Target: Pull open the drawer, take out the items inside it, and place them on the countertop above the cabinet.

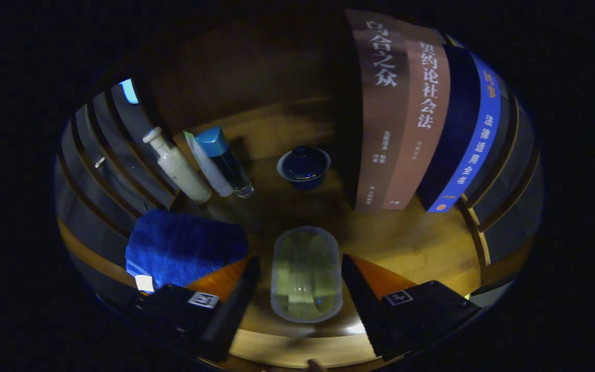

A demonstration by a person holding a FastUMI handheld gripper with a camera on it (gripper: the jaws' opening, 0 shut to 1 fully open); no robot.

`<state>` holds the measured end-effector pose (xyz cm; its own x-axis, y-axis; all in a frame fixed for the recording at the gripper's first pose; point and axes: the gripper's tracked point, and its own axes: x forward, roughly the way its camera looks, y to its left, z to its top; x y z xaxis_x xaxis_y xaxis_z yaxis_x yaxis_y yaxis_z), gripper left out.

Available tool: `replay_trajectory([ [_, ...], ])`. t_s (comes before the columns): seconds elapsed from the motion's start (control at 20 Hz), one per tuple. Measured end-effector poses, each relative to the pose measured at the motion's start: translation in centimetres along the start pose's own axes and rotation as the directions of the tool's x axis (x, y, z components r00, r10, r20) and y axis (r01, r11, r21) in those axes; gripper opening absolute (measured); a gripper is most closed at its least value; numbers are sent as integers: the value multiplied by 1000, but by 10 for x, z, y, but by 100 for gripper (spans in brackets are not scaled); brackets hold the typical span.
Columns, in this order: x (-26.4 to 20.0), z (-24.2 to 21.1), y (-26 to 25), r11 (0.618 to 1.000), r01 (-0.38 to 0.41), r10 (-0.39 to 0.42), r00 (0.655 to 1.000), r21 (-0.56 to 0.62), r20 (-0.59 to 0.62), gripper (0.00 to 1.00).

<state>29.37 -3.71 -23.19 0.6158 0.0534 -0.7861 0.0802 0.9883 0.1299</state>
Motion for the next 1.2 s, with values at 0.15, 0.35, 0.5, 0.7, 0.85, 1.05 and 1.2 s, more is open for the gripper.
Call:
replay_trajectory([
  [0.15,-12,4,-1,1000,5,-5,999,-4,49,100],
  [0.35,-41,-4,2,1000,3,-1,994,-15,112,100],
  [0.5,-69,-22,6,999,8,-1,984,-35,180,100],
  [0.7,-130,-49,25,997,-54,70,937,-56,342,100],
  [0.85,-178,-84,29,994,-74,103,884,-81,457,99],
  [1.05,-220,-140,23,993,-26,84,822,-111,563,99],
  [1.2,-241,-188,19,994,-17,81,772,-106,631,99],
])
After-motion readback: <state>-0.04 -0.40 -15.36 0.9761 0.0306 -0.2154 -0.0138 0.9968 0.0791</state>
